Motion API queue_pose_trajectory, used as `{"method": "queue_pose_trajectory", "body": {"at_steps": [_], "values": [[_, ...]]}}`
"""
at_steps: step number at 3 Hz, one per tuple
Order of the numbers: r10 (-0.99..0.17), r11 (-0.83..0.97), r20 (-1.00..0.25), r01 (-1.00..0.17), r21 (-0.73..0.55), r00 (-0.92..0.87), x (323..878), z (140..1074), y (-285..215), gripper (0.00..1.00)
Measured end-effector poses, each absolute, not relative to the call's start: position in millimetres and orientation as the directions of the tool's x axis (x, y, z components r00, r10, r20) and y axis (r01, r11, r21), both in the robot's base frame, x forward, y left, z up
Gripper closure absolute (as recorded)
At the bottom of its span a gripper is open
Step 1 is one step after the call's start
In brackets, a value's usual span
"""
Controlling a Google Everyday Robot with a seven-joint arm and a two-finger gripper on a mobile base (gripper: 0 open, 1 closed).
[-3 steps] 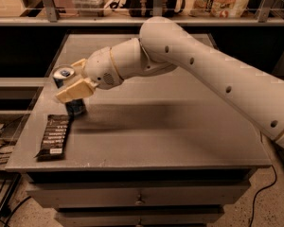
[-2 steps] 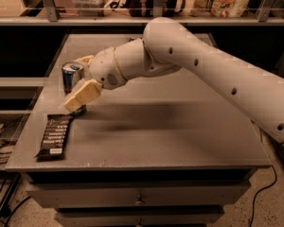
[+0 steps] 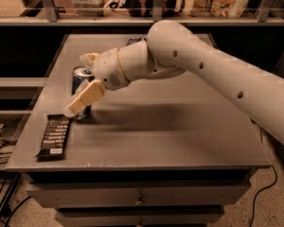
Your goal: Move redbull can near rxbar chocolate
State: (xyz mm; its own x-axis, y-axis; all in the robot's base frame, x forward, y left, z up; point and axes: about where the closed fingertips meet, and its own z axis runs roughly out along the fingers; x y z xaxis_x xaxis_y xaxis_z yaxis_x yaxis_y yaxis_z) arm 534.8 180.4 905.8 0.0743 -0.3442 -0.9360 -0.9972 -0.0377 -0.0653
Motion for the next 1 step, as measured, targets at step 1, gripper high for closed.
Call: {"method": "queue_pose_trajectory", "body": {"at_steps": [1], "values": [[-0.344, -0.038, -0.936, -0.997, -0.065, 0.074, 534.7, 905.8, 180.5, 0.00]]}}
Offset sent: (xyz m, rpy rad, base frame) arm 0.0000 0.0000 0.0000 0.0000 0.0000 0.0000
